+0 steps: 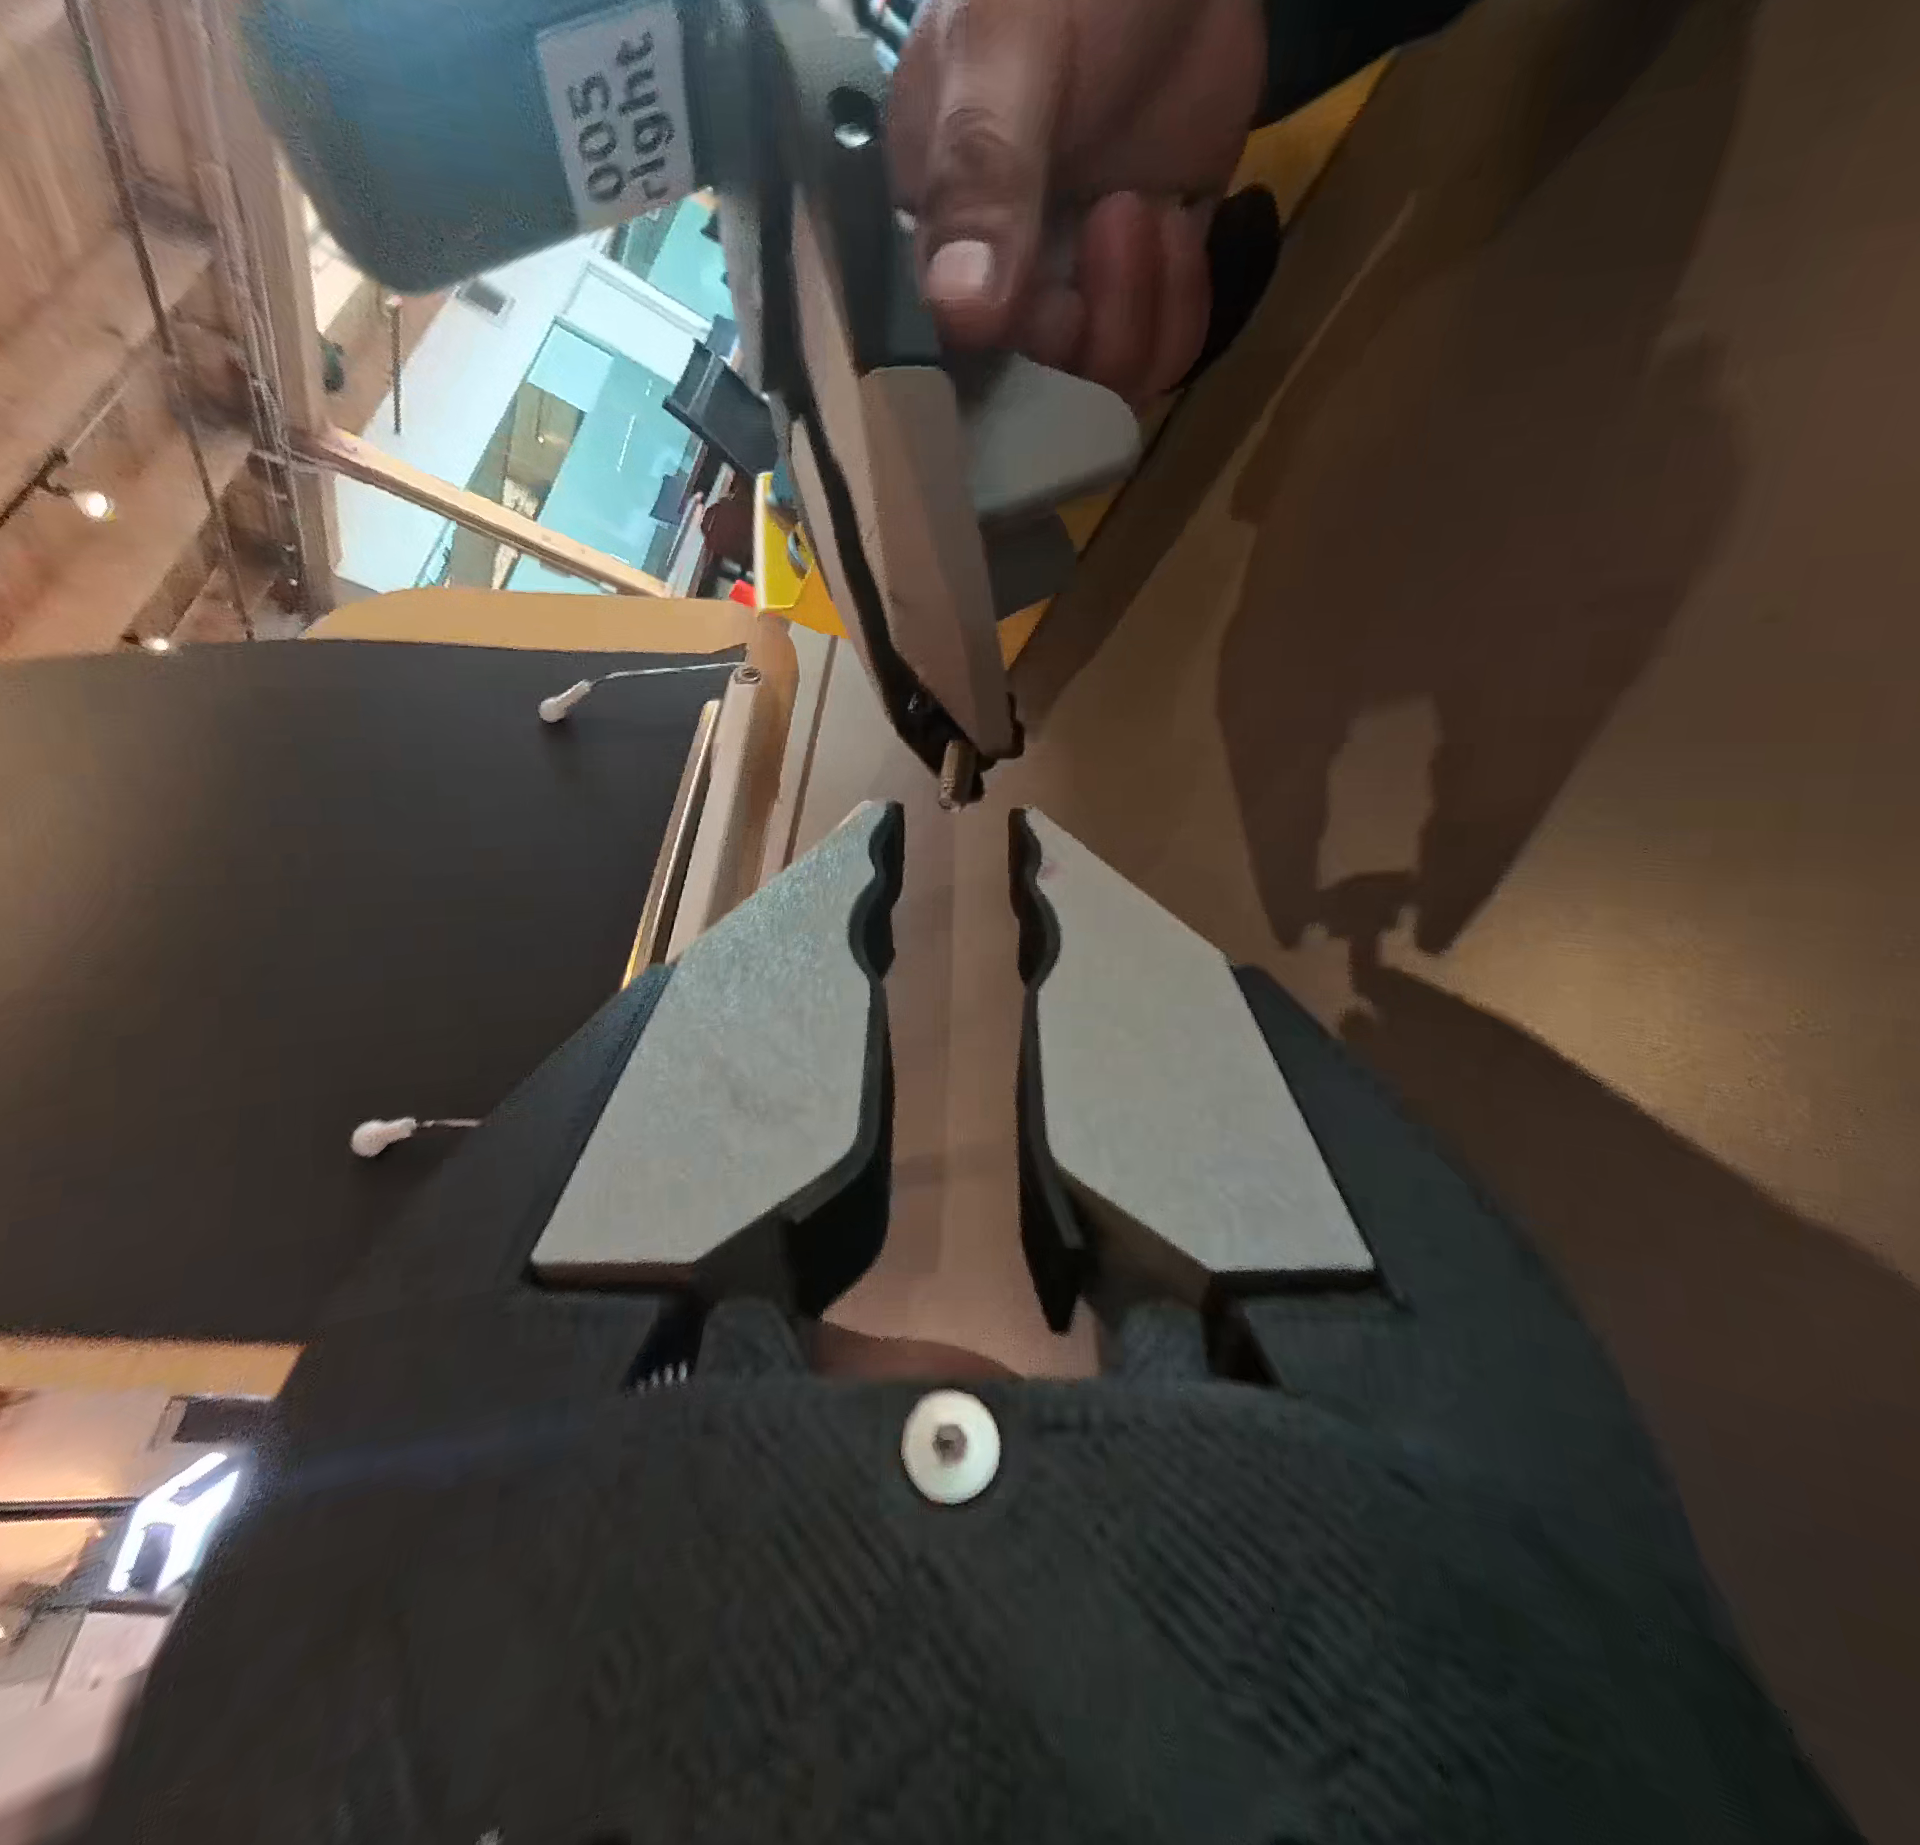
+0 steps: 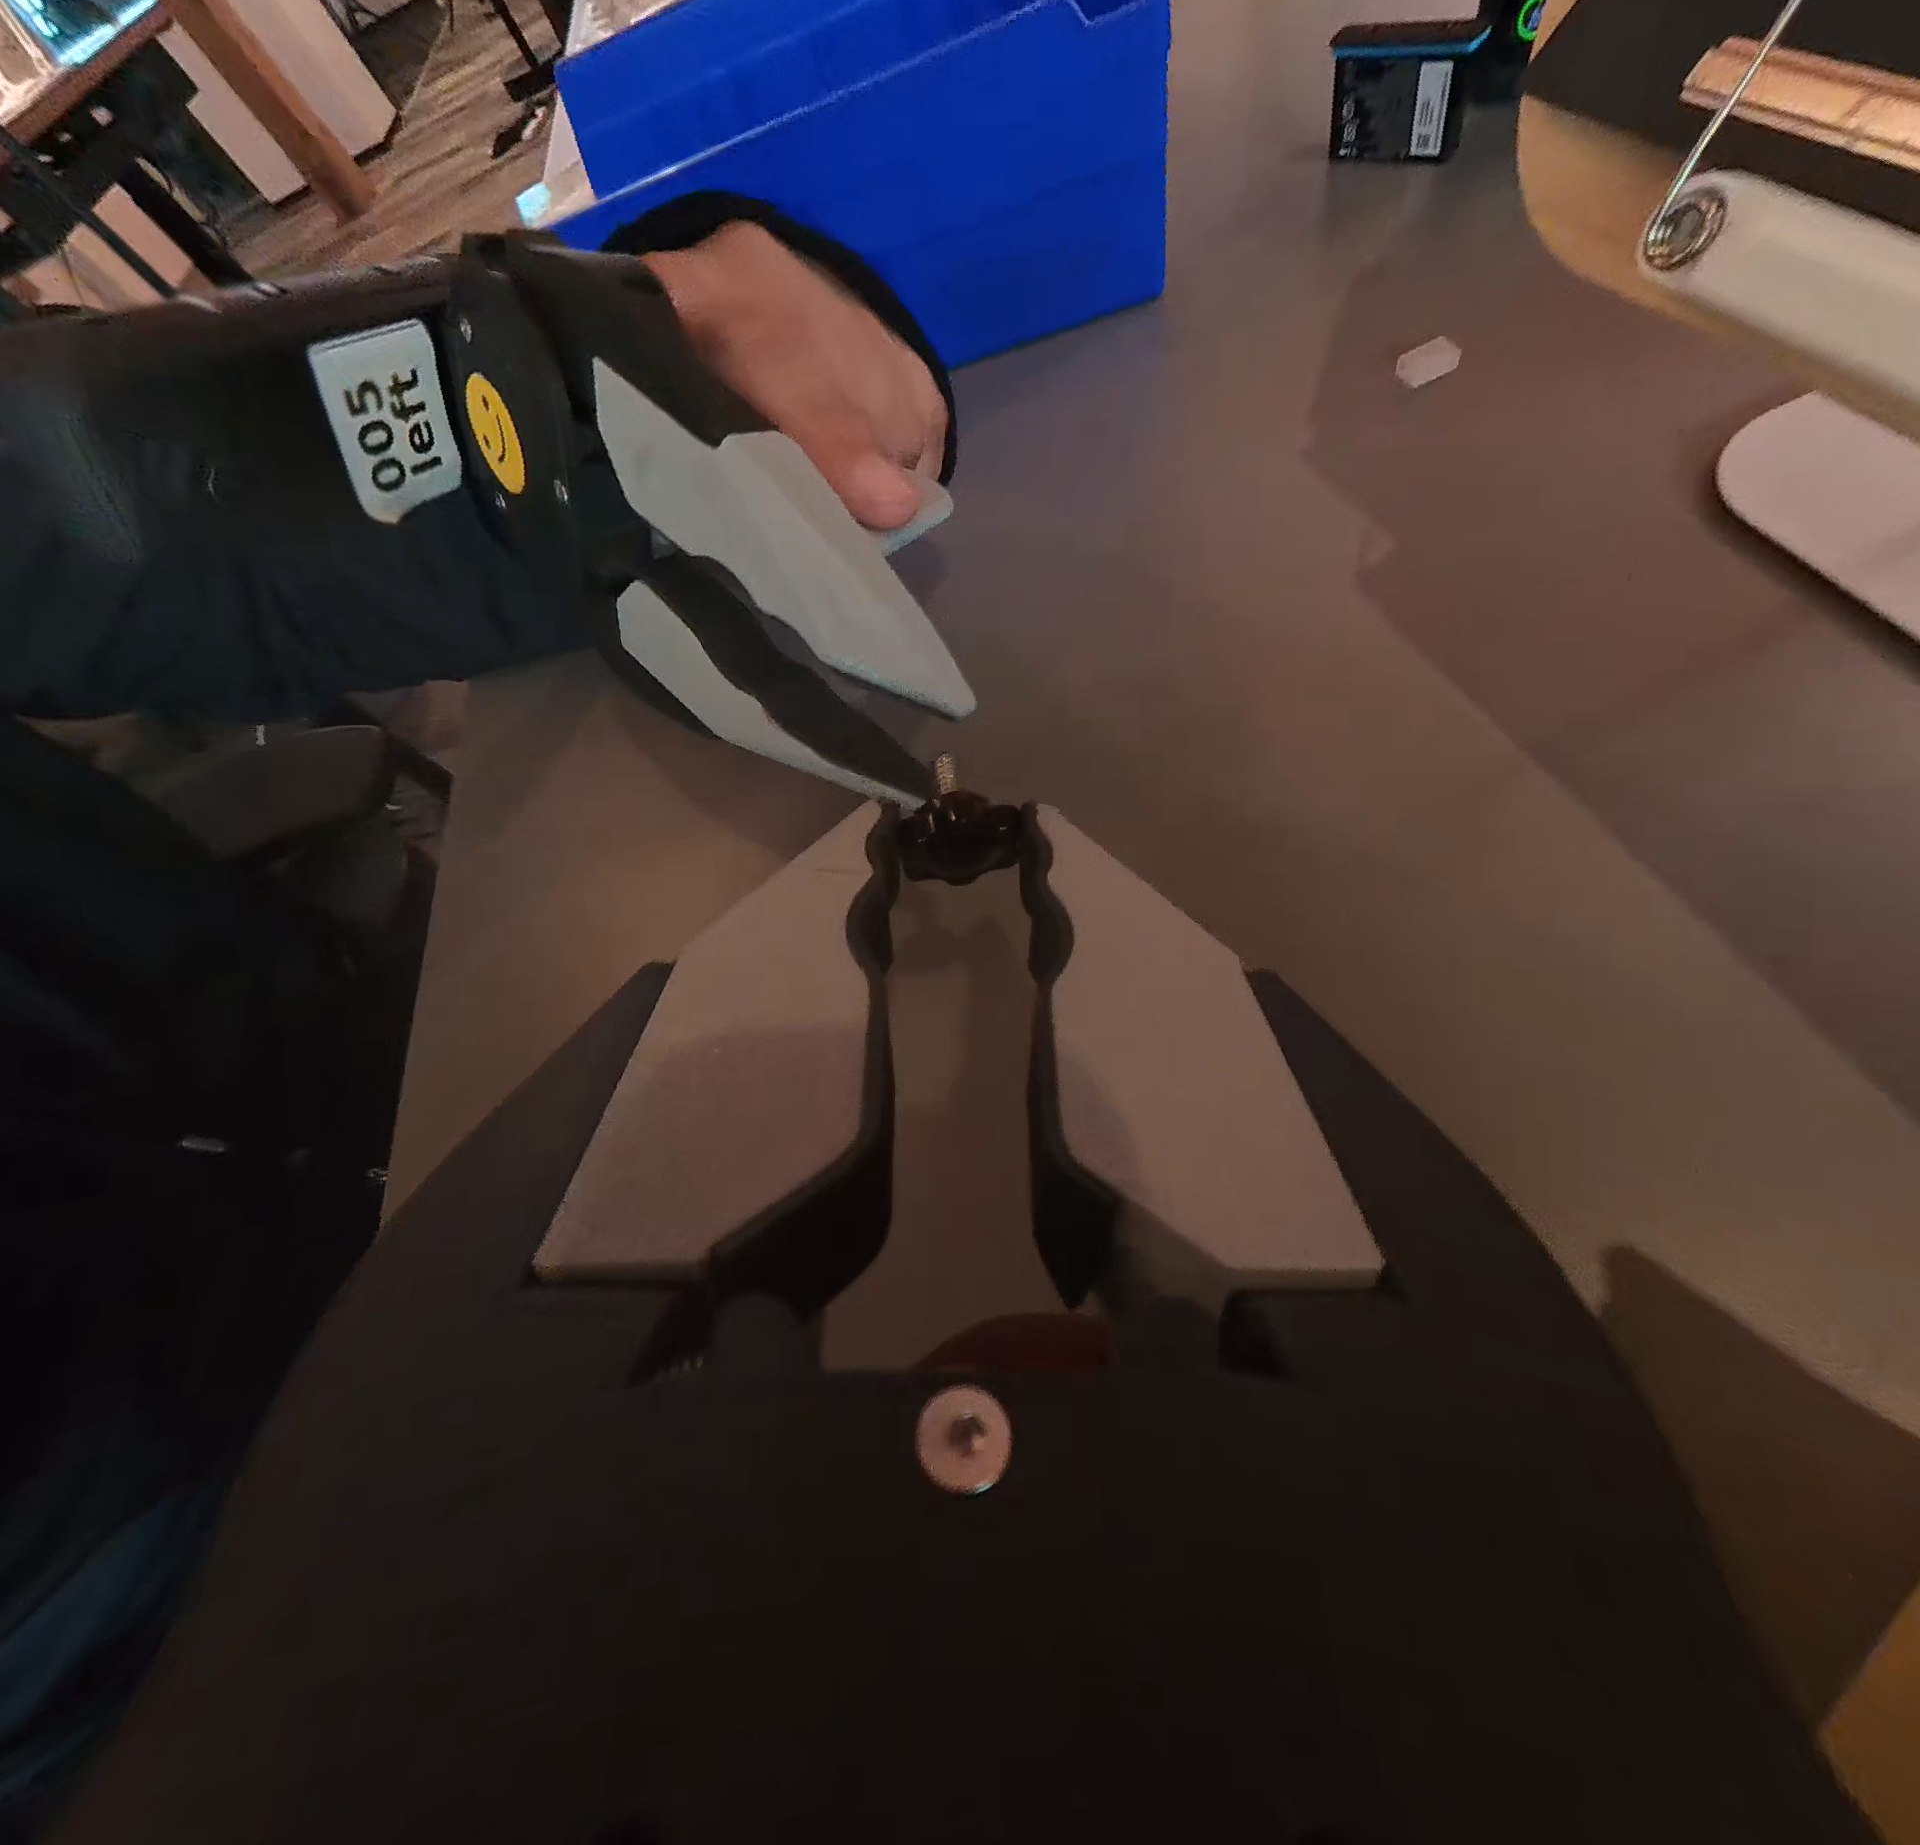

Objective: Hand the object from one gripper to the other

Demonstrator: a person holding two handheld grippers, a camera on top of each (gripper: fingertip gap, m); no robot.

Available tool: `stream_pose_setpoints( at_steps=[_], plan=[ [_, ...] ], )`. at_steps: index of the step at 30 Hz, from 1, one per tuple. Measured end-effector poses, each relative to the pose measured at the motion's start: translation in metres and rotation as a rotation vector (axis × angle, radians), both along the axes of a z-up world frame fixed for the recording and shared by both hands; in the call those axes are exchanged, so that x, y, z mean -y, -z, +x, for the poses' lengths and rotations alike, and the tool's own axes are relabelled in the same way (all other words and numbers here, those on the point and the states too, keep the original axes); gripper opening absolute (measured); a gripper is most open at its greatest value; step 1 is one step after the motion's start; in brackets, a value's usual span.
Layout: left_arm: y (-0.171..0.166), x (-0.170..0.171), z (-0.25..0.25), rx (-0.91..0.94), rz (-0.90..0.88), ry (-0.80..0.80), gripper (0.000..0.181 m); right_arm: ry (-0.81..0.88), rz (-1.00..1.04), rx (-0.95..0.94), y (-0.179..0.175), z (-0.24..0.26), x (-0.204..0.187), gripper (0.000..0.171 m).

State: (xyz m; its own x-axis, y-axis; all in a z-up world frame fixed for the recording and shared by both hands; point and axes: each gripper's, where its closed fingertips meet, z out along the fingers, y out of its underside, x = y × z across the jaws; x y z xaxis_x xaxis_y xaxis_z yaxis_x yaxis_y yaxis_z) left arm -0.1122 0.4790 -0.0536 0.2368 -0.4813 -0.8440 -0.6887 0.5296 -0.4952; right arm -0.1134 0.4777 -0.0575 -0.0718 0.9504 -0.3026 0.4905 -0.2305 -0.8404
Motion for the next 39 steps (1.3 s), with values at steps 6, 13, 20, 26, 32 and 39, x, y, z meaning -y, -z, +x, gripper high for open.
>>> stream_pose_setpoints(
  at_steps=[6, 13, 20, 26, 32, 39],
  plan=[
    [0.006, 0.005, 0.008, -0.044, 0.027, 0.028, 0.004, -0.034, -0.061, 0.022, 0.005, 0.001, 0.007, 0.019],
    [0.002, 0.005, 0.008, 0.065, -0.159, 0.03, 0.004, -0.055, -0.002, -0.031, -0.002, 0.001, 0.006, 0.021],
    [0.0, -0.01, -0.009, 0.36, -0.567, 0.004, 0.004, -0.06, 0.267, -0.082, -0.012, 0.001, 0.006, 0.036],
    [-0.009, -0.003, -0.006, 0.42, -0.615, 0.065, 0.004, 0.007, 0.33, -0.063, -0.007, -0.003, -0.008, 0.039],
    [0.001, 0.004, 0.002, 0.348, -0.591, 0.091, 0.004, -0.023, 0.325, -0.083, -0.007, -0.004, -0.003, 0.022],
    [-0.006, 0.004, 0.001, 0.423, -0.65, 0.107, 0.004, -0.017, 0.326, -0.104, -0.013, -0.005, -0.002, 0.018]
  ],
)
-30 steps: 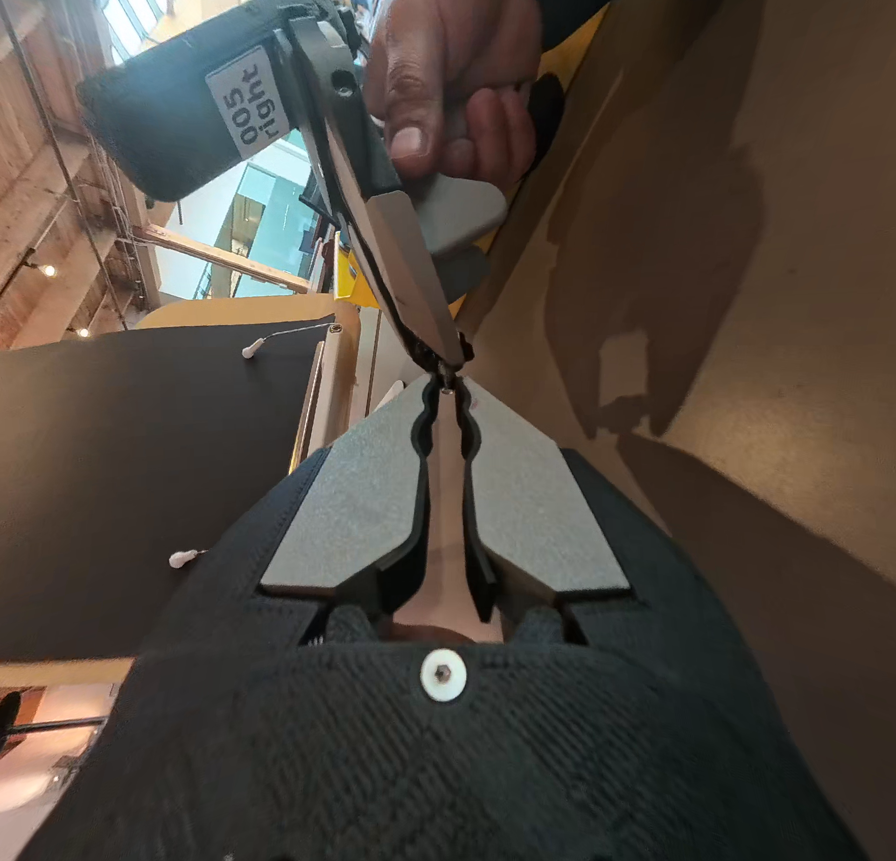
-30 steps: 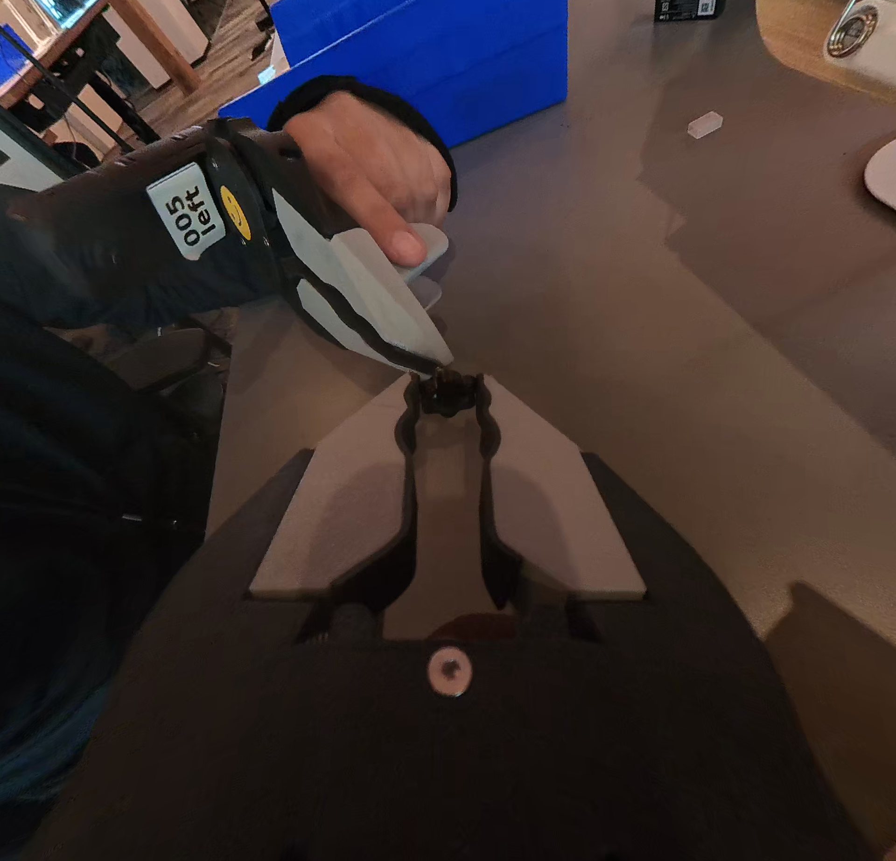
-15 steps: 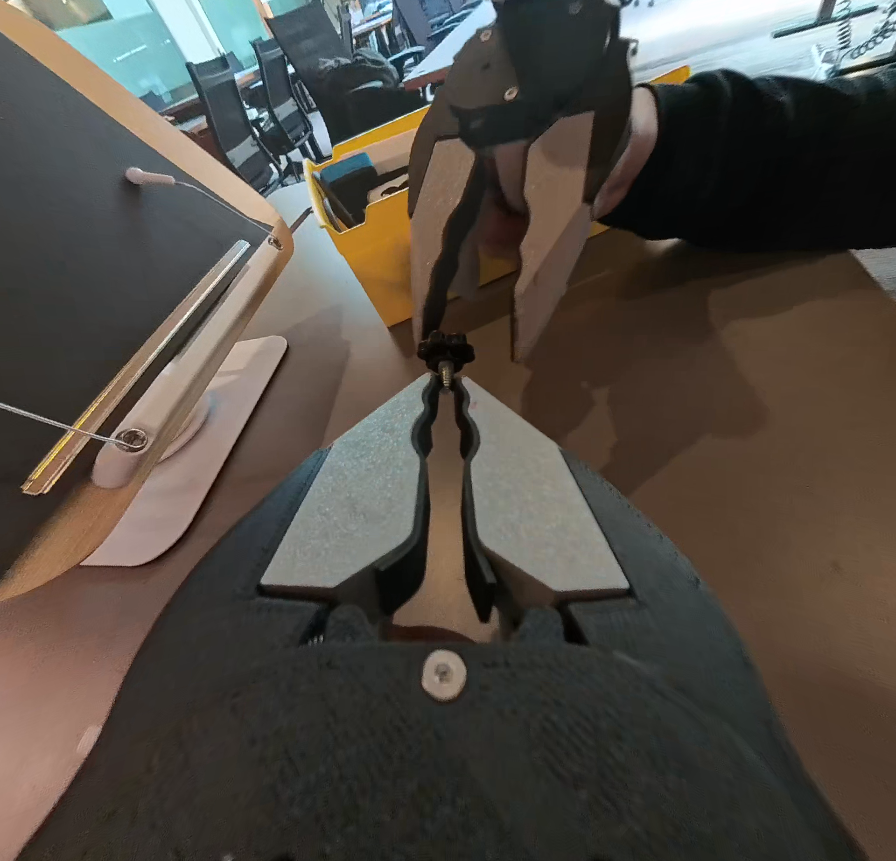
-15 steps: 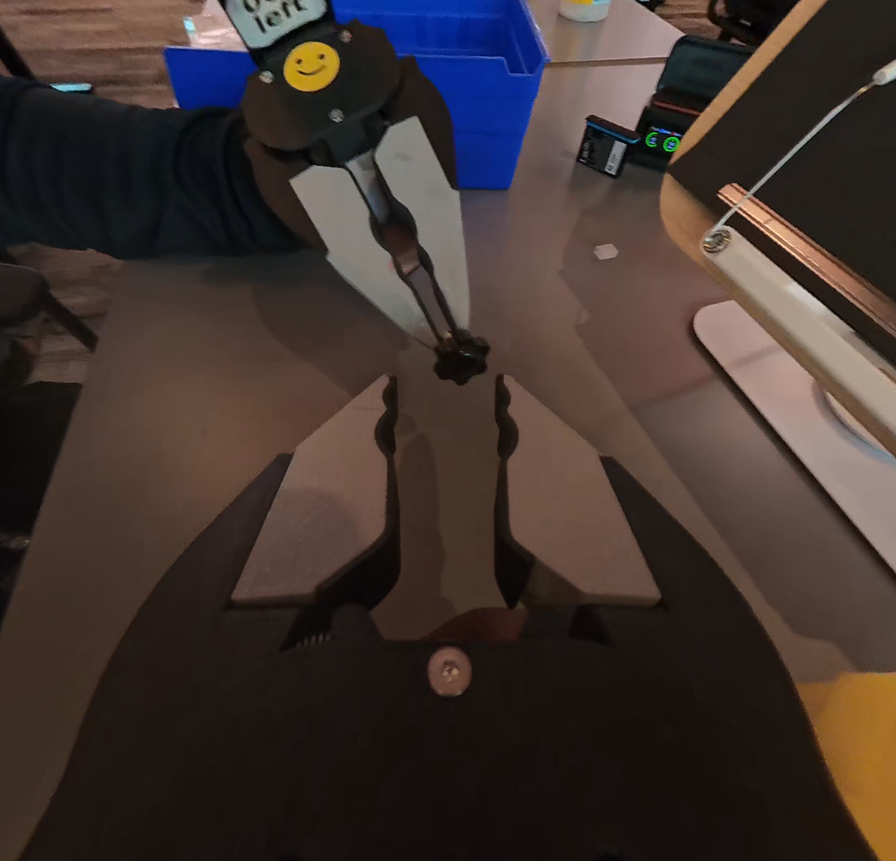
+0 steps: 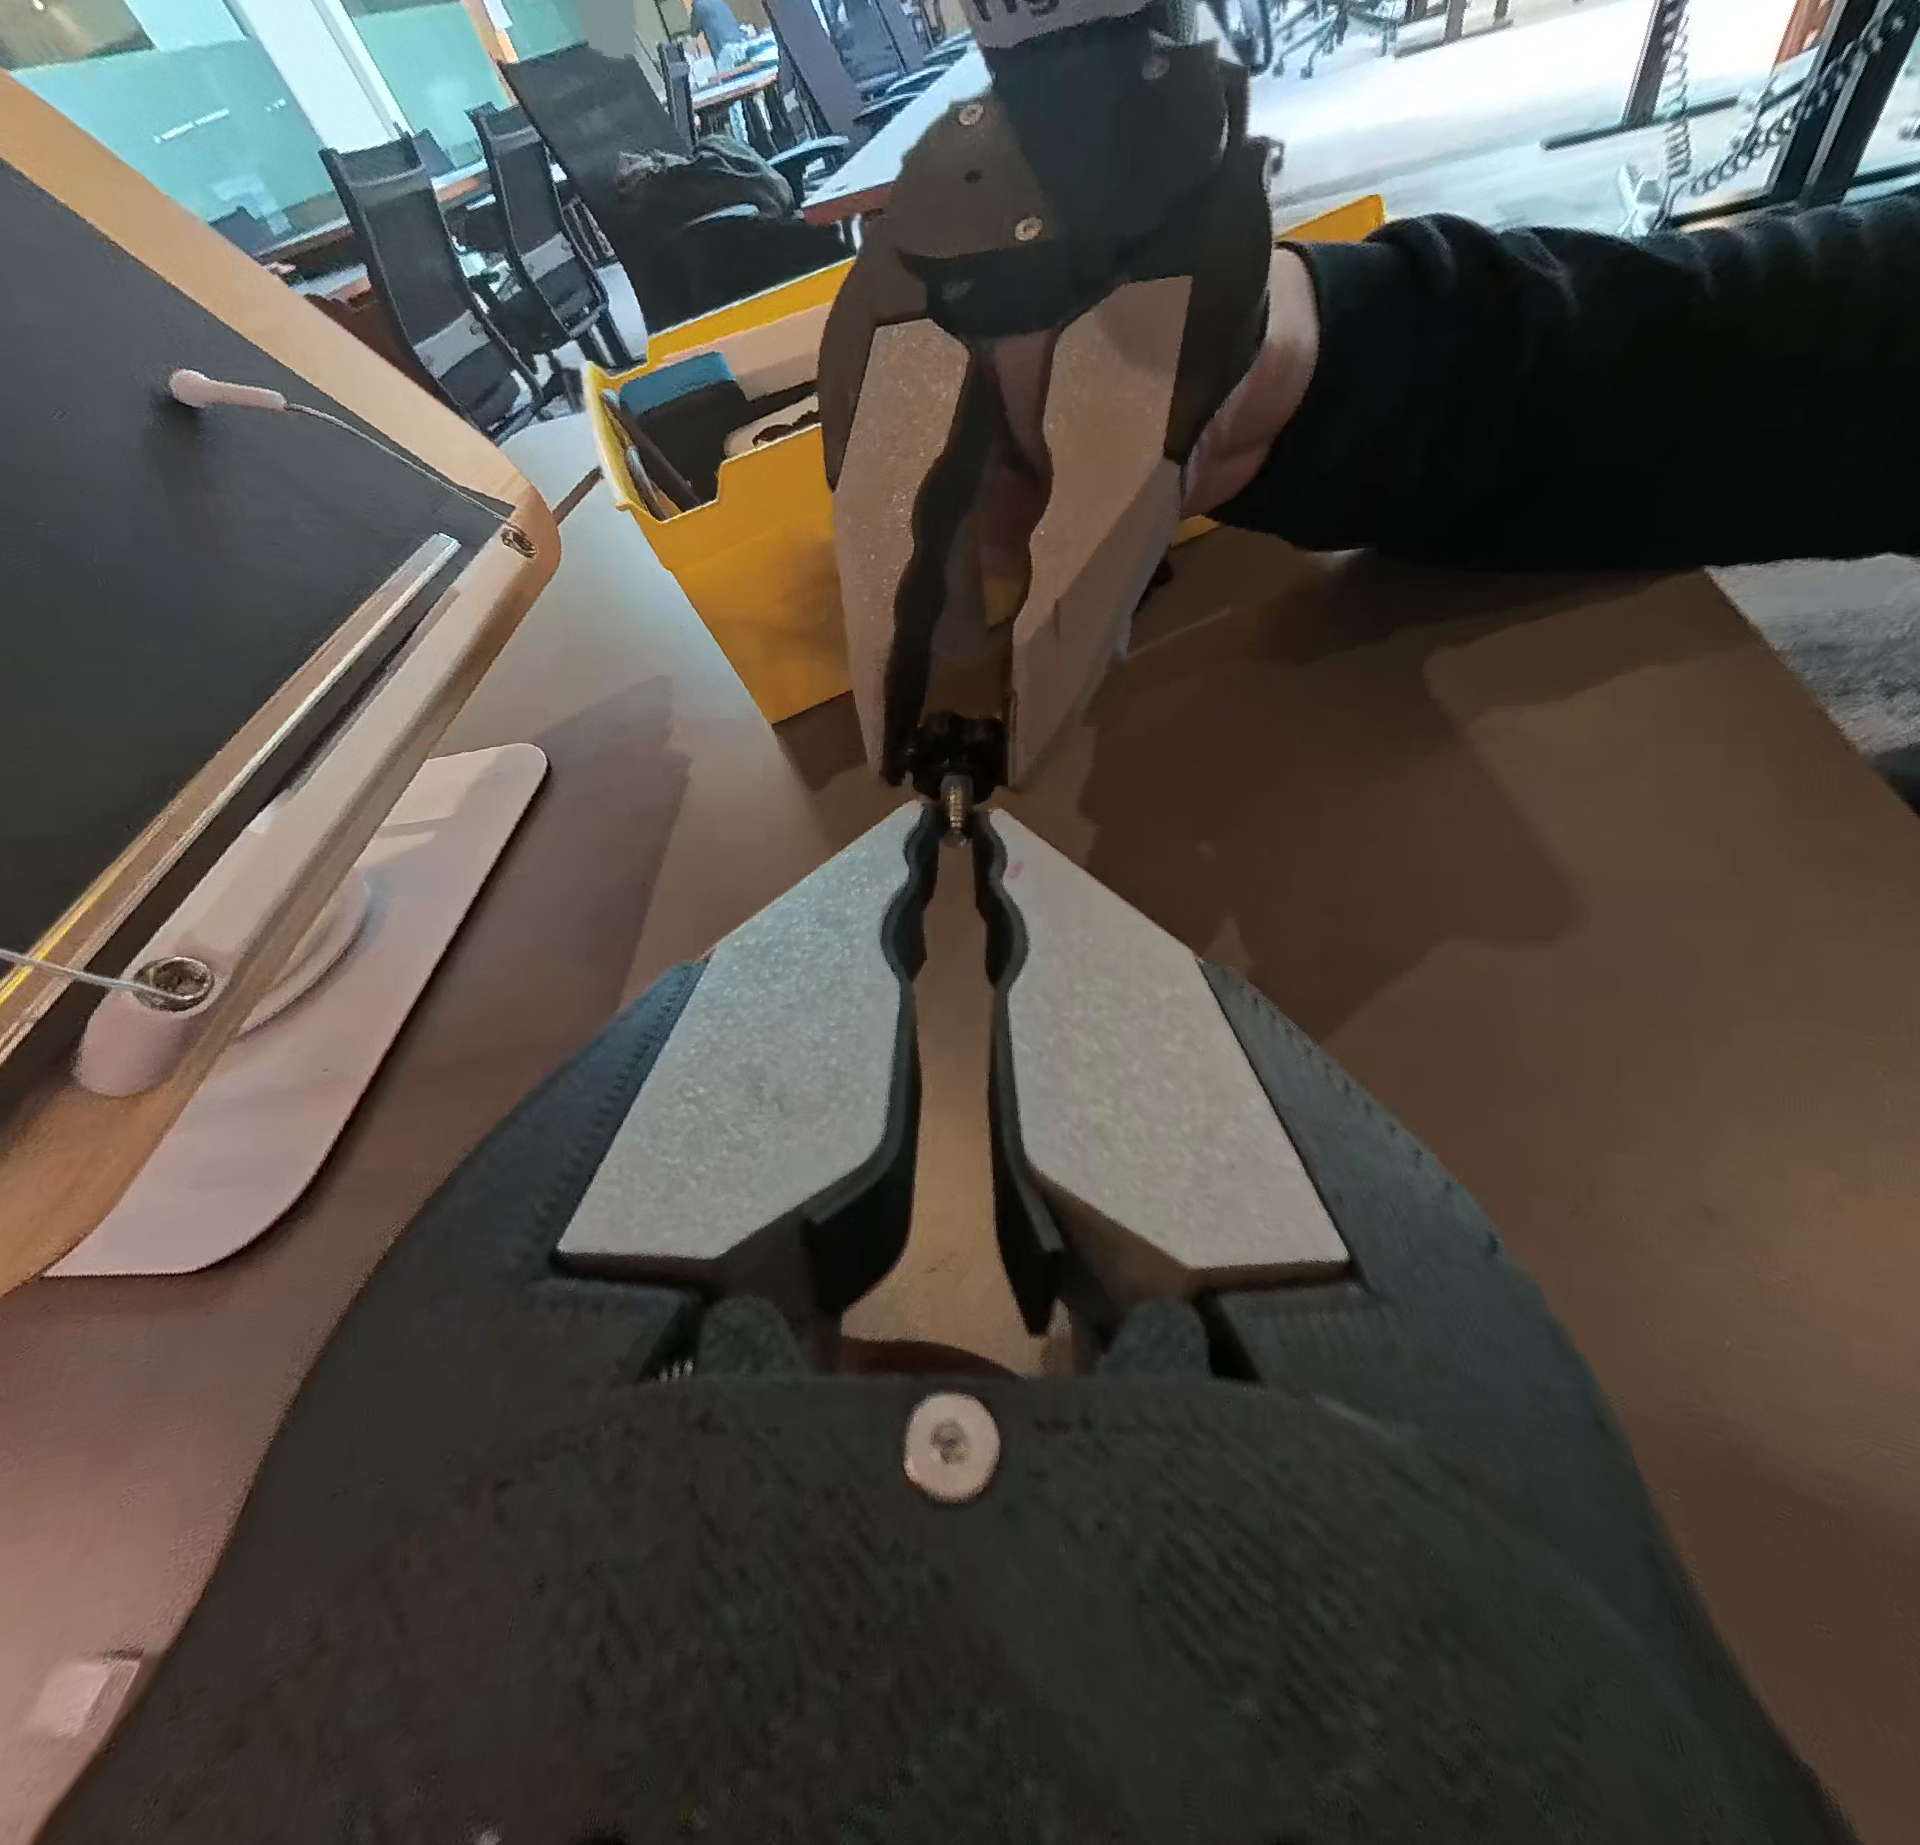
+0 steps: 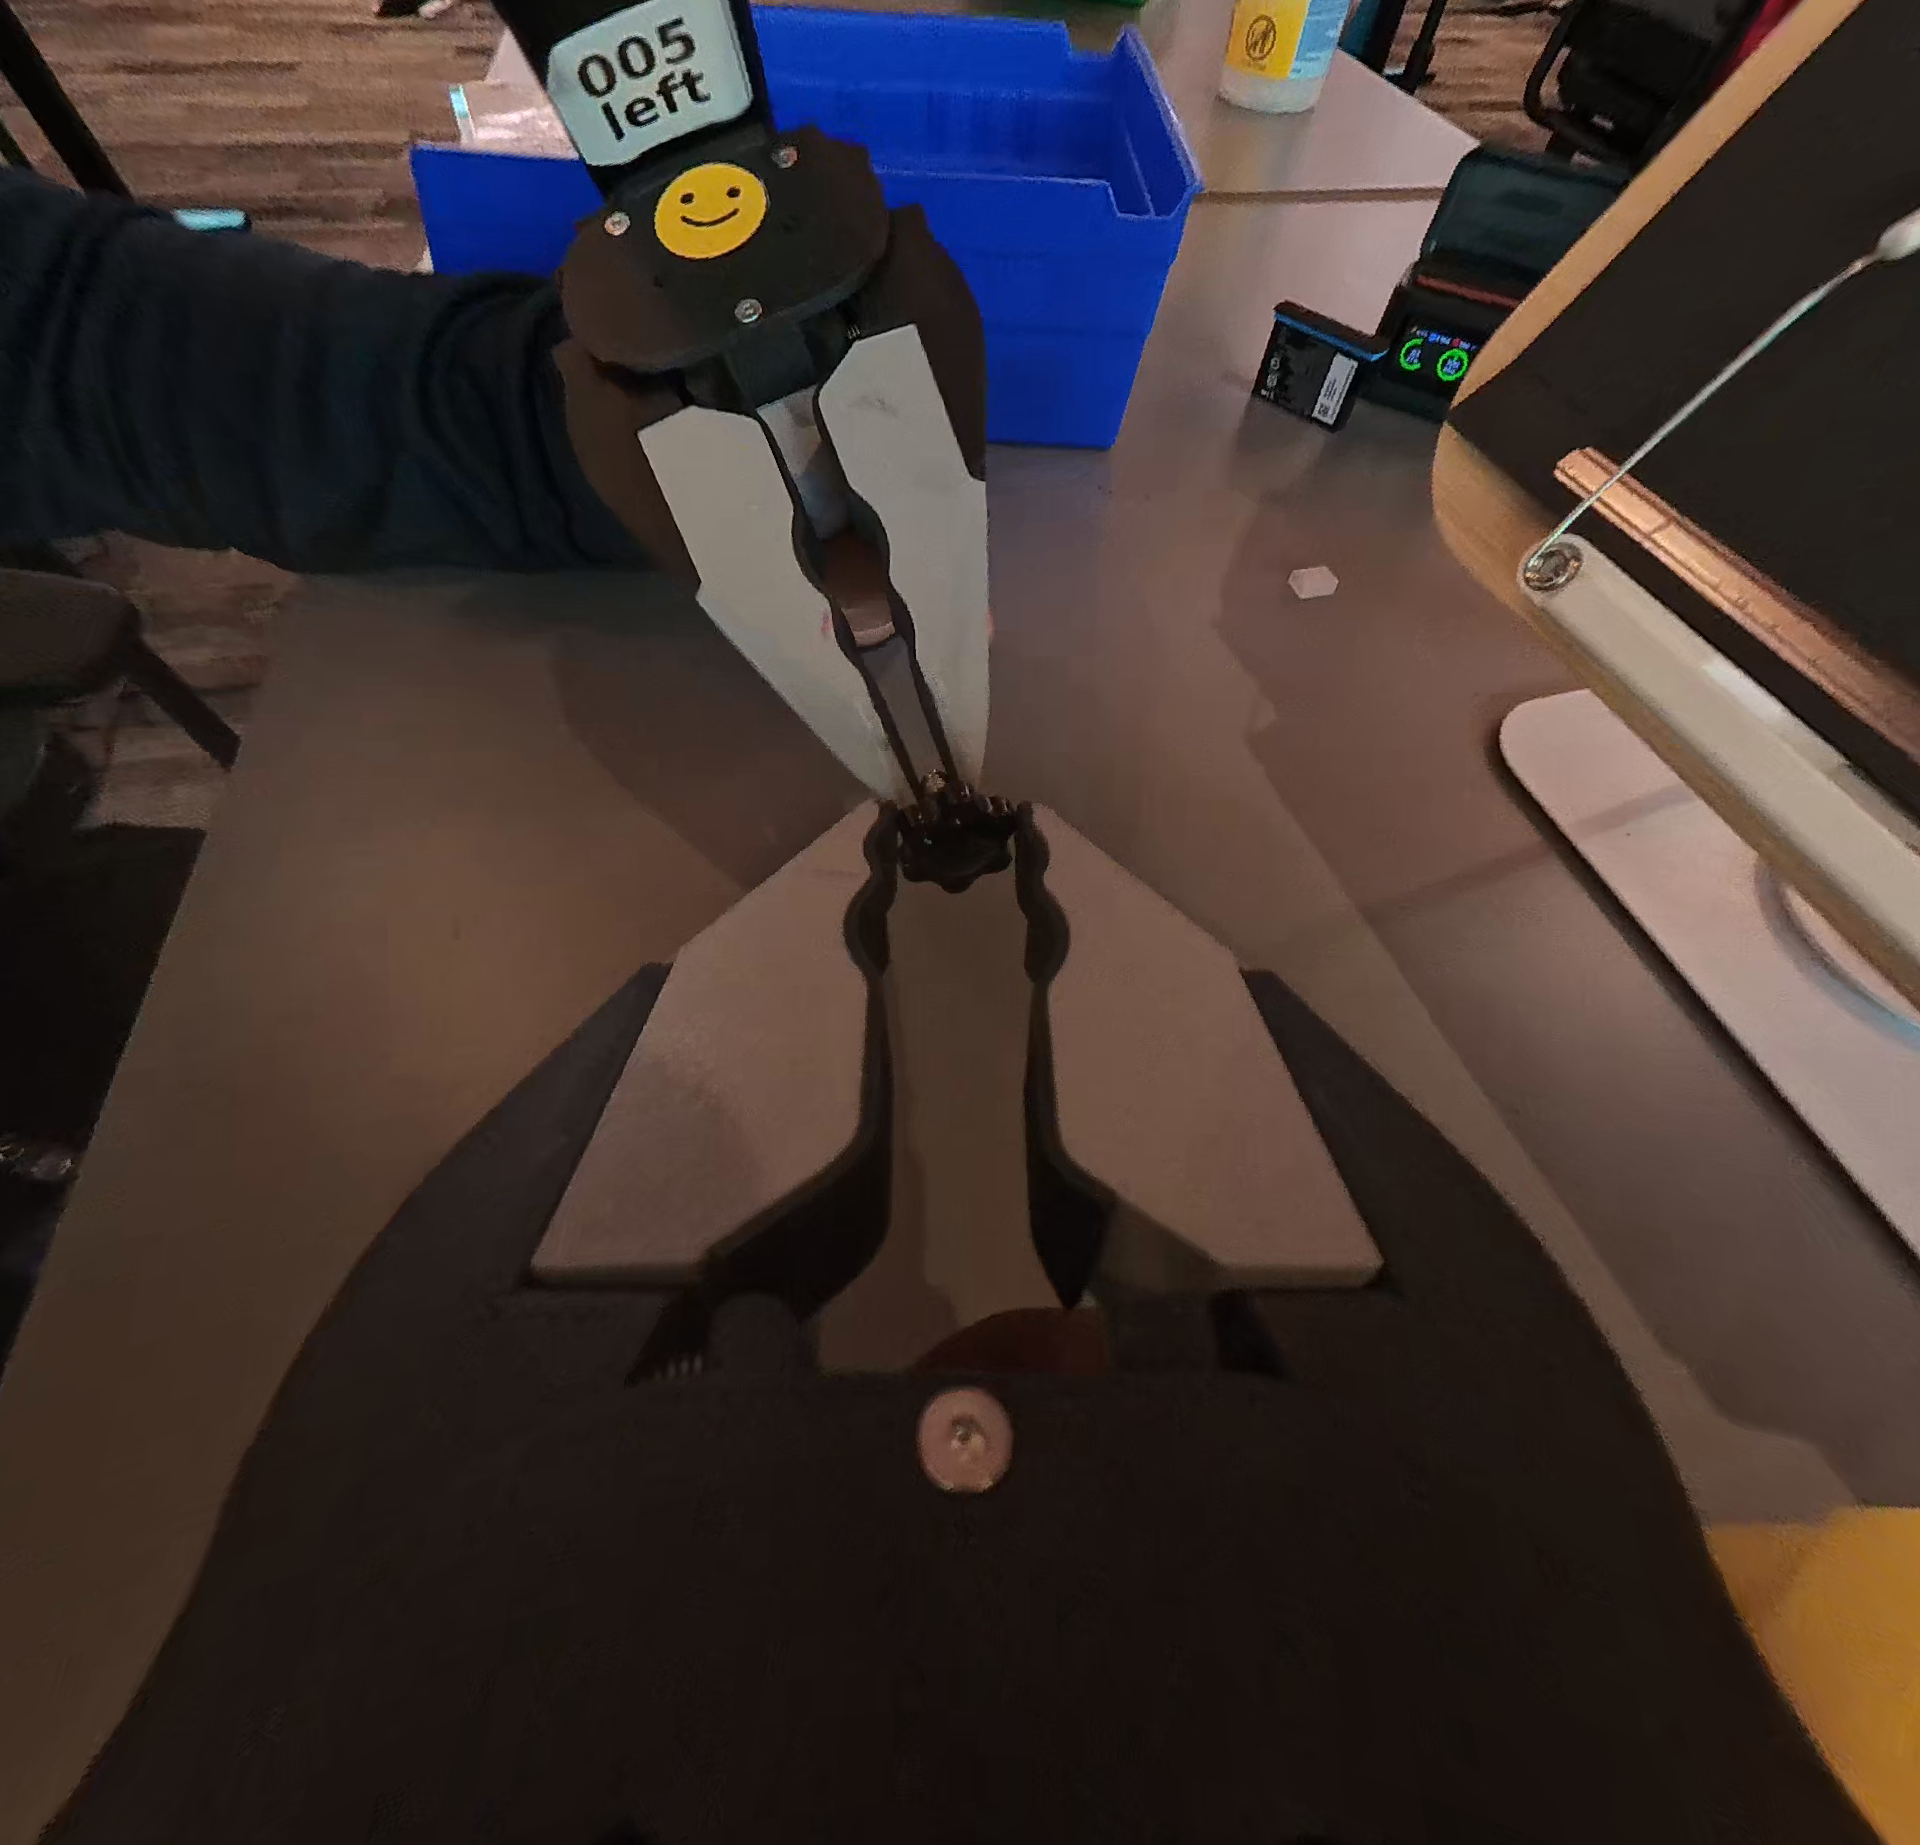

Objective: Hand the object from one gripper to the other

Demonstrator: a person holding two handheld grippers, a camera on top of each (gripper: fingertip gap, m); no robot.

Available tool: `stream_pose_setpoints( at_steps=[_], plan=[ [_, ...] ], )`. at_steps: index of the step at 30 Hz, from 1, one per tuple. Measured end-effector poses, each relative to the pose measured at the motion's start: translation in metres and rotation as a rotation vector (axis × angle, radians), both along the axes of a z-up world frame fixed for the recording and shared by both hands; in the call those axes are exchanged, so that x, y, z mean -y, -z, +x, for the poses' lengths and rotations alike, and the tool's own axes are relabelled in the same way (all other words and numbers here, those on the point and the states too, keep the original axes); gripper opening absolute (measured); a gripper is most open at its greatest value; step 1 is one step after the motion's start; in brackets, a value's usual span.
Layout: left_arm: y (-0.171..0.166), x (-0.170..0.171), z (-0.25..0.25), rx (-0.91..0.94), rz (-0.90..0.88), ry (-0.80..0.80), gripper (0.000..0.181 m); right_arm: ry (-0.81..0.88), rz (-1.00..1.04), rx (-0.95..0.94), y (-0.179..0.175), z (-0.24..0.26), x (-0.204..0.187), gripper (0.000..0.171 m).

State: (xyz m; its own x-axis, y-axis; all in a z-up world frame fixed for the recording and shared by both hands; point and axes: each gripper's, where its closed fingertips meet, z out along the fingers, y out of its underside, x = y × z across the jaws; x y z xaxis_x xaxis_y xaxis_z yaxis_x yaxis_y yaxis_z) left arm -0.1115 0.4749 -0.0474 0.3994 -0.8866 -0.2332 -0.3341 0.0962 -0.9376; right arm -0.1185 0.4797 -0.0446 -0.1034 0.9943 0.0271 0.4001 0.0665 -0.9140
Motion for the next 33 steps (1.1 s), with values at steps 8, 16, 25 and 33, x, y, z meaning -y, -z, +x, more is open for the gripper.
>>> stream_pose_setpoints(
  at_steps=[8, 16, 25, 33],
  plan=[
    [0.01, -0.002, 0.005, -0.261, 0.411, -0.079, 0.023, 0.025, -0.424, 0.002, 0.0, 0.002, -0.005, 0.018],
    [0.019, -0.01, 0.004, -0.357, 0.495, -0.121, 0.005, 0.051, -0.538, 0.051, 0.011, 0.0, -0.006, 0.018],
    [0.008, -0.023, -0.006, -0.26, 0.387, -0.202, 0.003, 0.097, -0.57, -0.015, 0.004, -0.01, -0.012, 0.018],
    [-0.007, -0.021, -0.009, 0.272, -0.356, -0.078, 0.002, 0.114, -0.302, -0.082, -0.012, 0.0, -0.022, 0.038]
  ],
)
